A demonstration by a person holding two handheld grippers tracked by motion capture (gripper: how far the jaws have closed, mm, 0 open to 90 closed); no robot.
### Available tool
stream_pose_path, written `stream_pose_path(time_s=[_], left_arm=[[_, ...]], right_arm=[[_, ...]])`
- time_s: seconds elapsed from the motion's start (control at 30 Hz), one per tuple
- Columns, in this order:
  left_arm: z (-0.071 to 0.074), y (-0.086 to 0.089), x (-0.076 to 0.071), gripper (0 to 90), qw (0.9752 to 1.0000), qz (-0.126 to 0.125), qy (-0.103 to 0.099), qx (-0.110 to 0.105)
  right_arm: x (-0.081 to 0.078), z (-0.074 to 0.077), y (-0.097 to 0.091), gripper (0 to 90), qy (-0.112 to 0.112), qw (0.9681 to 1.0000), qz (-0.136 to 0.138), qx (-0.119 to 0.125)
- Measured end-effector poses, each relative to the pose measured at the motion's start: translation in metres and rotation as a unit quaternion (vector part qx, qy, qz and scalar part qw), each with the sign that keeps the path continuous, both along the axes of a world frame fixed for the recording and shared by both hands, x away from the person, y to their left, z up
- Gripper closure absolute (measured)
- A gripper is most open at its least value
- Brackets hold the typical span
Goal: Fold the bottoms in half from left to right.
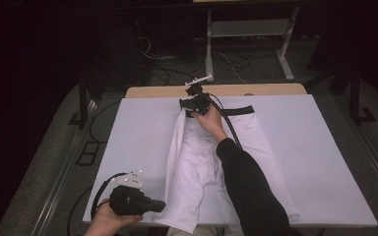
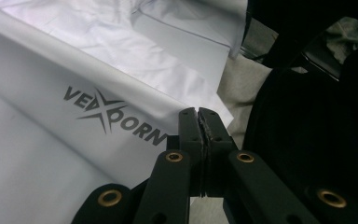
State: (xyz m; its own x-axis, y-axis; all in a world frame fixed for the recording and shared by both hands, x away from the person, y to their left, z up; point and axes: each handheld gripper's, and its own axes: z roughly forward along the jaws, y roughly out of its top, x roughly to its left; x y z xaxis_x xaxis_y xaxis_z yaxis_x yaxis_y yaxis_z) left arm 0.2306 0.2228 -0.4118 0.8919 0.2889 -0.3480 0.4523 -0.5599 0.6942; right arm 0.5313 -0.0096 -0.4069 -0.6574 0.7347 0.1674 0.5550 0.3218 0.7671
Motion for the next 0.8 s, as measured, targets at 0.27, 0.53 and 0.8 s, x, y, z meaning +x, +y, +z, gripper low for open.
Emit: stream_pose_path(time_s=[0.27,0.53,0.8], left_arm=[[0.005,-0.017,0.003,88.1,0.9996,-0.027,-0.005,0.005],[0.007,-0.032,0.005,88.1,0.9989,-0.047,-0.004,0.006],[0.011,-0.052,0.005,88.1,0.9972,-0.074,-0.011,0.003]], right_arm=[[0.001,0.005,-0.007,85.4,-0.001,1.0,0.0,0.0],[0.001,0.01,-0.016,85.3,-0.003,1.0,0.002,0.005],[0.001,0.016,-0.024,85.3,-0.005,0.9999,0.004,0.009]])
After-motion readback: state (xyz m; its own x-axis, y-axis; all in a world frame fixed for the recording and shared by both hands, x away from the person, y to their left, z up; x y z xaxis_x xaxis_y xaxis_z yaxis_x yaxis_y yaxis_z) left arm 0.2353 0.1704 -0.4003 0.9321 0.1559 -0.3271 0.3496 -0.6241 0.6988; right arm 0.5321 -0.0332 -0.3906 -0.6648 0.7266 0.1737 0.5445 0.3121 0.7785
